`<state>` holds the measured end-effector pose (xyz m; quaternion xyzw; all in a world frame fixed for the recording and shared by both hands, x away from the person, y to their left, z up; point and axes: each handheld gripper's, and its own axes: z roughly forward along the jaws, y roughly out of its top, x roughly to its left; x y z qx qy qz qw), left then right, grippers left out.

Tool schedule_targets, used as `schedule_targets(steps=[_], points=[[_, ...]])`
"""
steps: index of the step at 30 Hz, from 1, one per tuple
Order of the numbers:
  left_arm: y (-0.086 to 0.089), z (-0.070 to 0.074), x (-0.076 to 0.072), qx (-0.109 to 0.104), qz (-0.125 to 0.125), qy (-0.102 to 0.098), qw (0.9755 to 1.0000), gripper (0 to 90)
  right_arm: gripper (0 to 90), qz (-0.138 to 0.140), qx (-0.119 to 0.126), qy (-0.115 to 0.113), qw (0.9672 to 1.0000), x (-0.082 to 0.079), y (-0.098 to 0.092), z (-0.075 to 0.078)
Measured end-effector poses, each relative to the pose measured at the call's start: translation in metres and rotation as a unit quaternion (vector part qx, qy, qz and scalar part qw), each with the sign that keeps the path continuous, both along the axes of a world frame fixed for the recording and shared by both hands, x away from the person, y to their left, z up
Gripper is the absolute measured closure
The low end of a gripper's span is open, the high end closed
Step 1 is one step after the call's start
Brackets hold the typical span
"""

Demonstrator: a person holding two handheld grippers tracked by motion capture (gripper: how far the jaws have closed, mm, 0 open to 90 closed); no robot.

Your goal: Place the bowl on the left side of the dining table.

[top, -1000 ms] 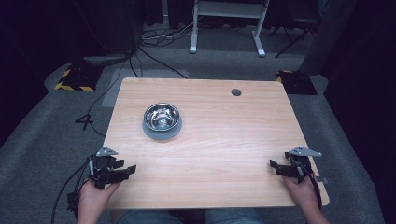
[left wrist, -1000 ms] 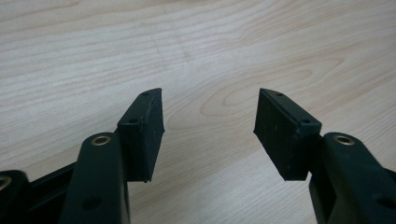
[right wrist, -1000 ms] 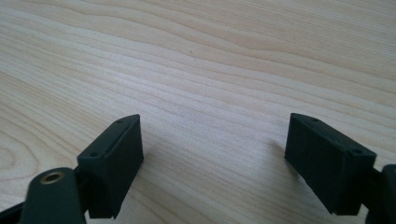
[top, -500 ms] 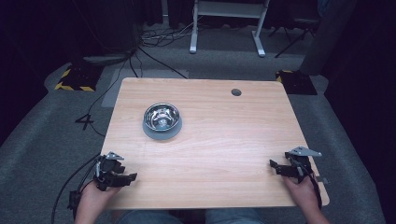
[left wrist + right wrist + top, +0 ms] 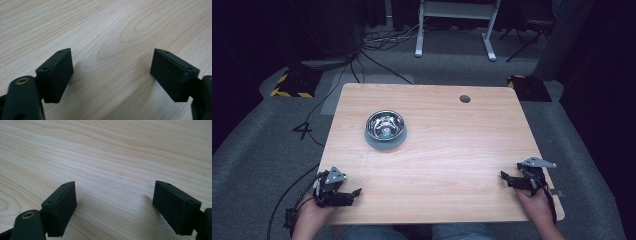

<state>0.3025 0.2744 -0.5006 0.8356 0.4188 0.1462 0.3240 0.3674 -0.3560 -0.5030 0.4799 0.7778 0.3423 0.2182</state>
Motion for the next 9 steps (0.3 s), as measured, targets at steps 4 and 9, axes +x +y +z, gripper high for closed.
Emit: schedule_targets(steps=[4,9], points=[[0.0015,-0.0021,-0.0004,-0.006,-0.006,-0.009,0.9999,16.0,19.6,0.000,0.001,-0.001,1.0000,0.0000,0.0001,-0.0001],[0.0015,-0.0021,-0.0003,-0.006,-0.007,-0.009,0.9999,16.0,19.6,0.000,-0.001,-0.001,1.0000,0.0000,0.0000,-0.0001]])
